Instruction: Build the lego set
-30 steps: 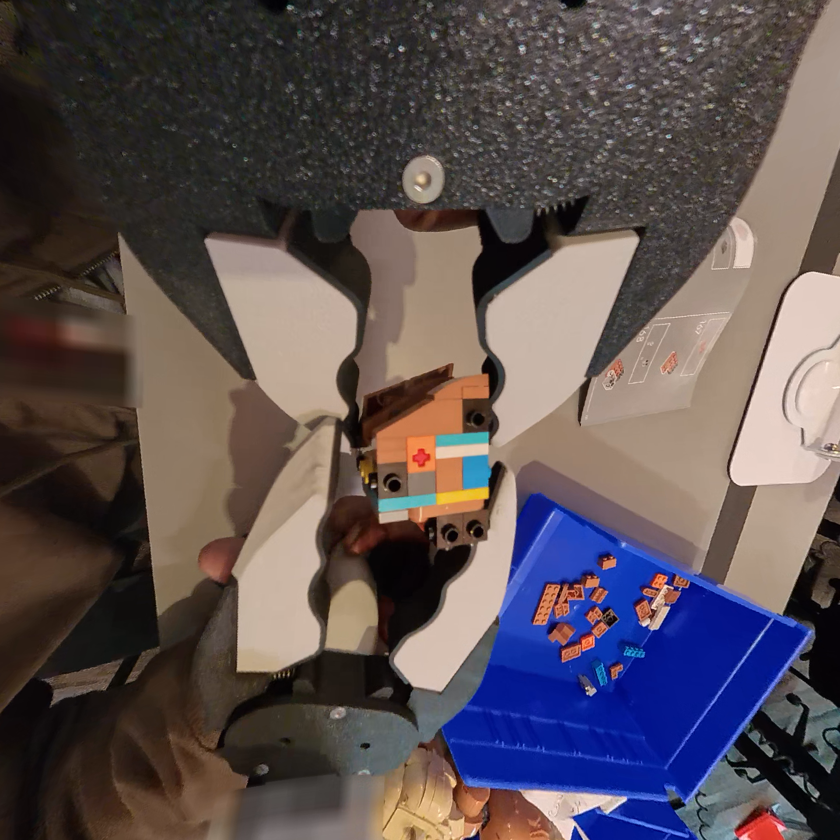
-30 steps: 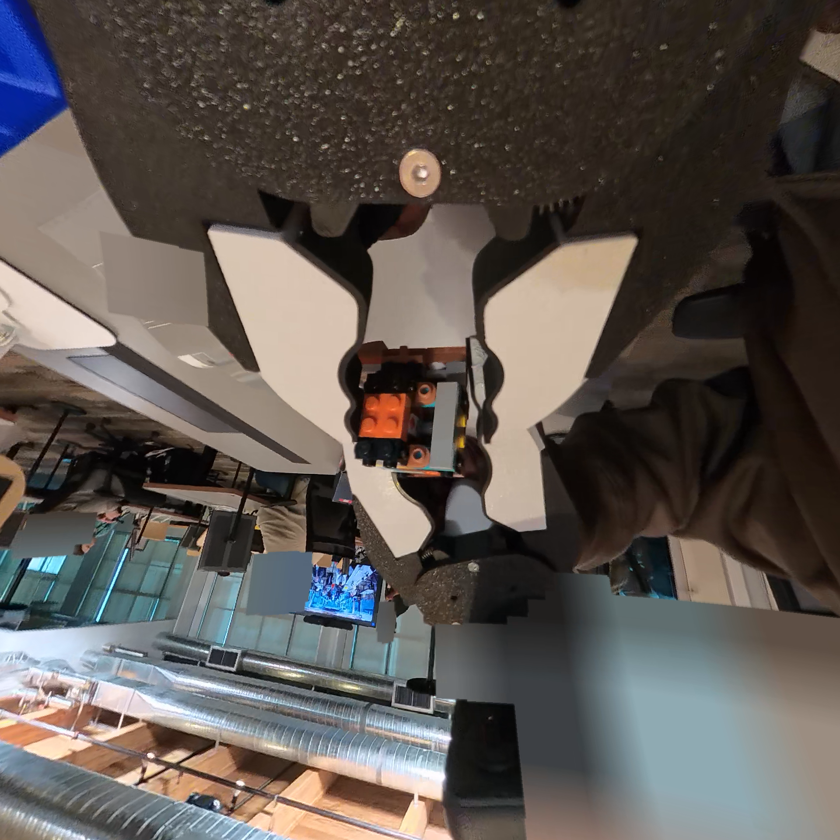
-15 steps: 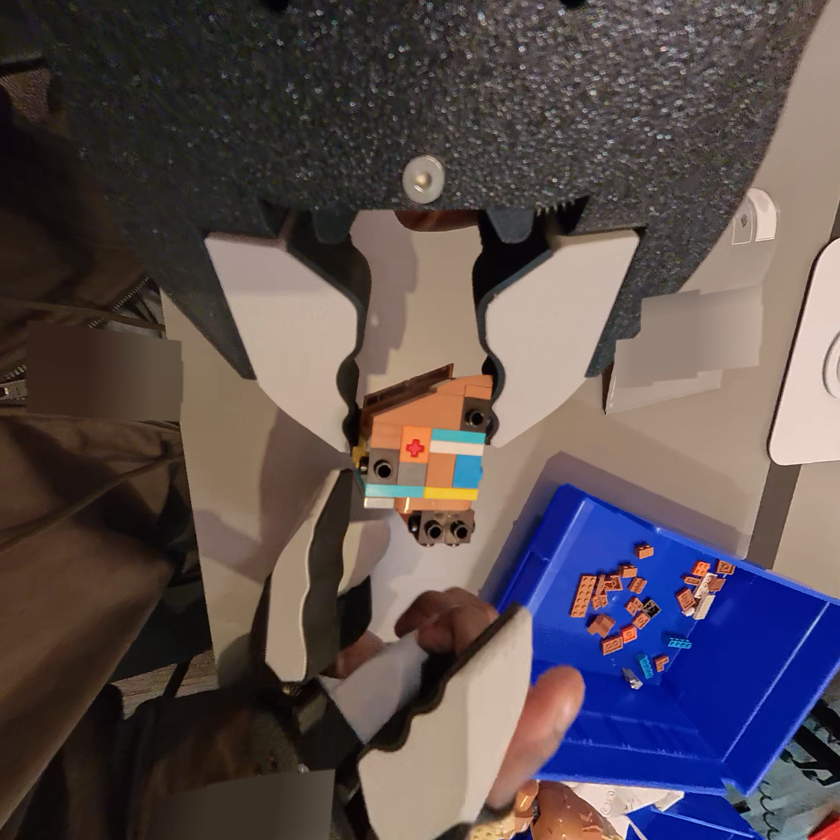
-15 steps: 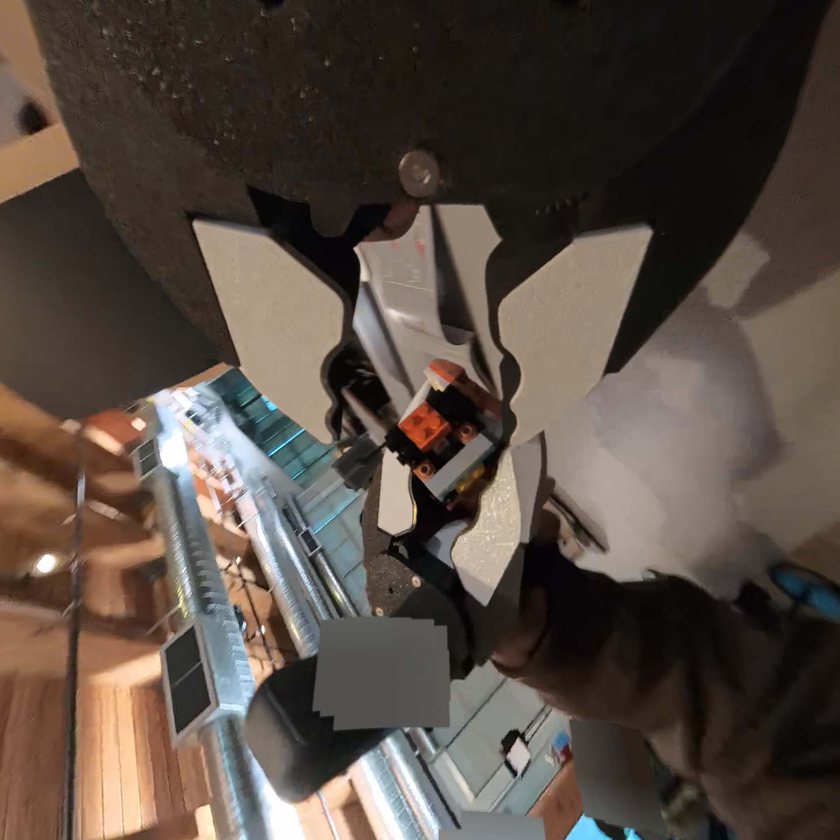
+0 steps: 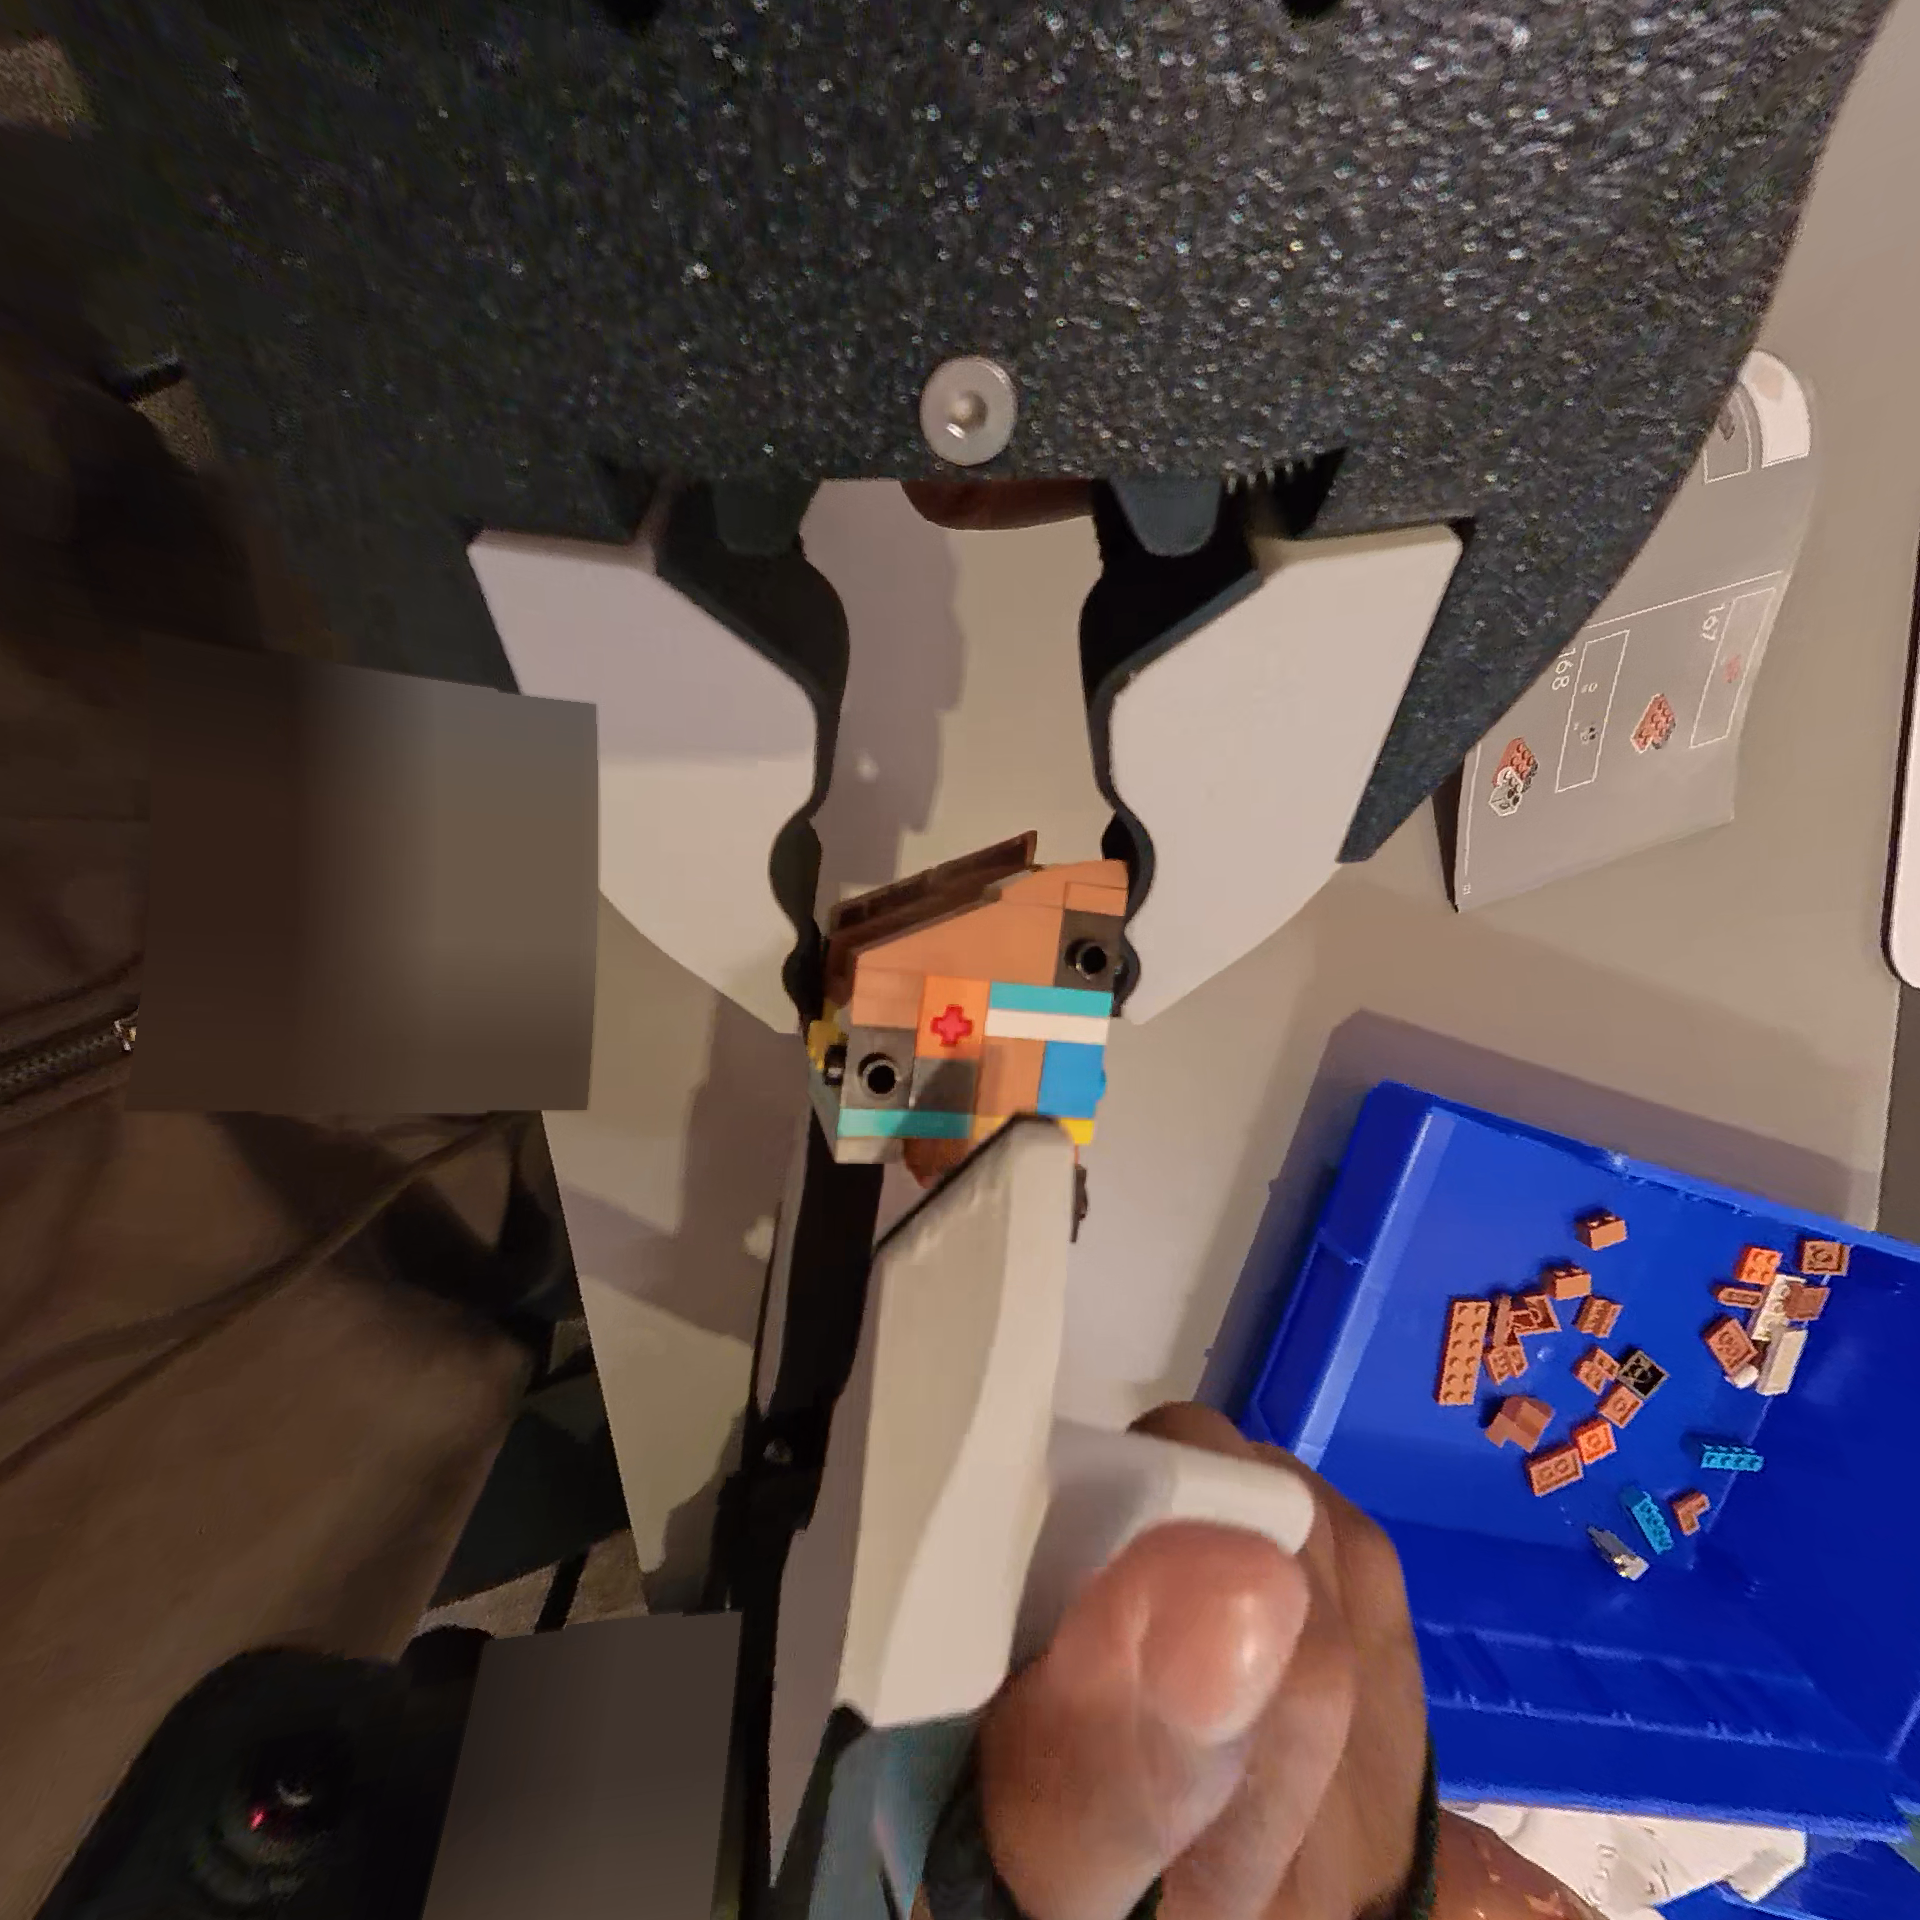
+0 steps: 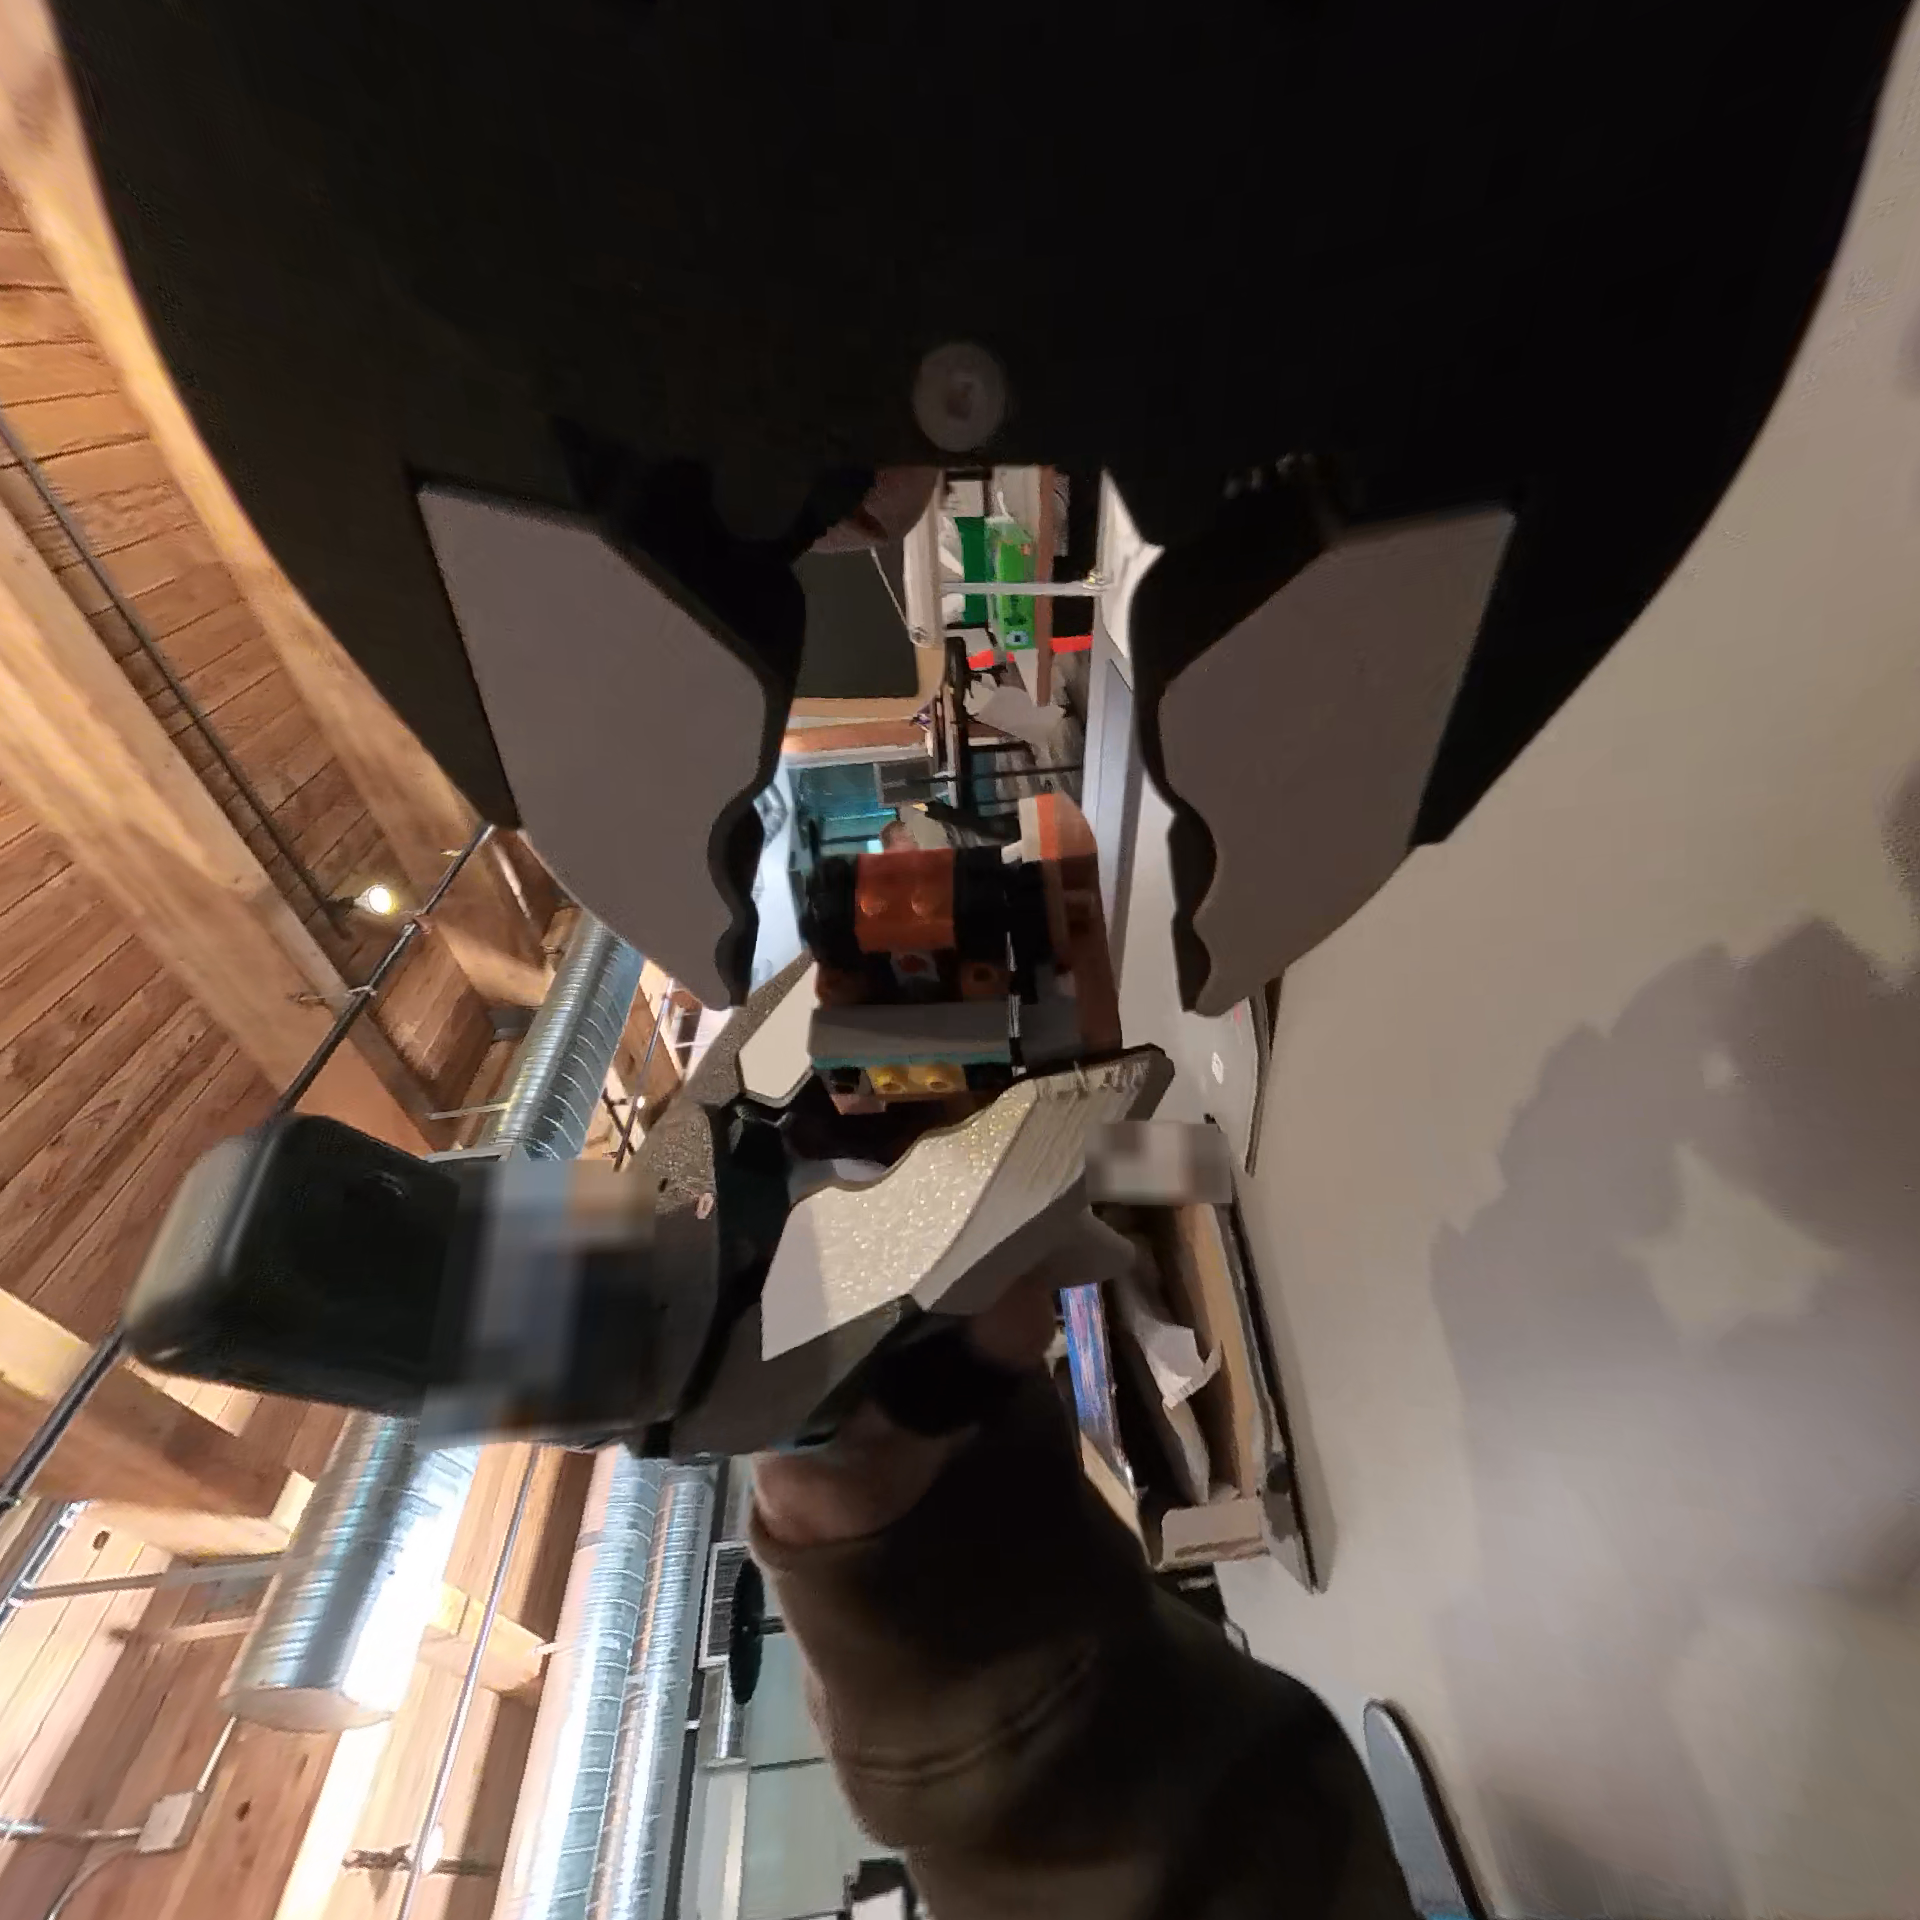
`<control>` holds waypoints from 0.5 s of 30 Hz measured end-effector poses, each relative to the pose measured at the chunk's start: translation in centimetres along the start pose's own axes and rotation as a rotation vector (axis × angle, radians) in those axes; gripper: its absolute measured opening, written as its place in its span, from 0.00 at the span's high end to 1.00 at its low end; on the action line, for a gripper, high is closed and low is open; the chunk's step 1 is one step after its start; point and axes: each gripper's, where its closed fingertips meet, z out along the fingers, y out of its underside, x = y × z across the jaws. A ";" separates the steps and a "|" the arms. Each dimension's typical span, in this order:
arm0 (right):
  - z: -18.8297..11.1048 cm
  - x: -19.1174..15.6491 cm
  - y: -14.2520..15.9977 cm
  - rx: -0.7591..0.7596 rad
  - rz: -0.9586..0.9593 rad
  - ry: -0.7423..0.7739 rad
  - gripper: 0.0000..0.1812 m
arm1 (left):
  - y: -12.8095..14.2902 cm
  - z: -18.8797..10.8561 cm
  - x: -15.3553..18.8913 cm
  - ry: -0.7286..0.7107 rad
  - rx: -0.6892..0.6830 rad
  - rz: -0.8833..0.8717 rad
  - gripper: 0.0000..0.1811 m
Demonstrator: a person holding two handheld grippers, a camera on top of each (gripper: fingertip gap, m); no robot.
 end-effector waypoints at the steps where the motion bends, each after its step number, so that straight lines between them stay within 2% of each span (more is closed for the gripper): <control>1: 0.1 0.0 0.0 -0.006 -0.015 0.001 0.58 | -0.1 0.0 0.1 0.008 -0.002 0.004 0.71; 15: 0.3 0.1 -0.3 -0.012 -0.008 0.024 0.65 | -0.6 0.4 0.8 0.085 0.014 -0.015 0.71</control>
